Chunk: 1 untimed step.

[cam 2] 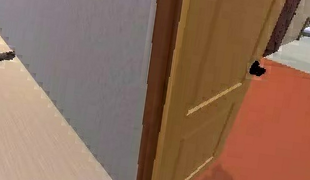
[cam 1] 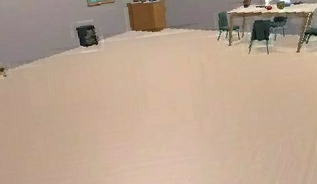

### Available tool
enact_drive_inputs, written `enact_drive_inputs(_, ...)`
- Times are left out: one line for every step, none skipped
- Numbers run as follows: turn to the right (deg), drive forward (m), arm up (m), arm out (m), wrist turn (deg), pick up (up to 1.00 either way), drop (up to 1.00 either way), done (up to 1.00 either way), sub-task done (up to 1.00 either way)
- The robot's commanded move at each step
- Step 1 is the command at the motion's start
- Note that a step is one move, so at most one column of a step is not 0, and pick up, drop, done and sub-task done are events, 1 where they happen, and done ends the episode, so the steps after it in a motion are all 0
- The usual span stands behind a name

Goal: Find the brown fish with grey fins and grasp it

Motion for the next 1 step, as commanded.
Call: enact_drive_inputs(15.0,0.00,0.00,0.00,0.0,0.00,0.00,0.00,0.00)
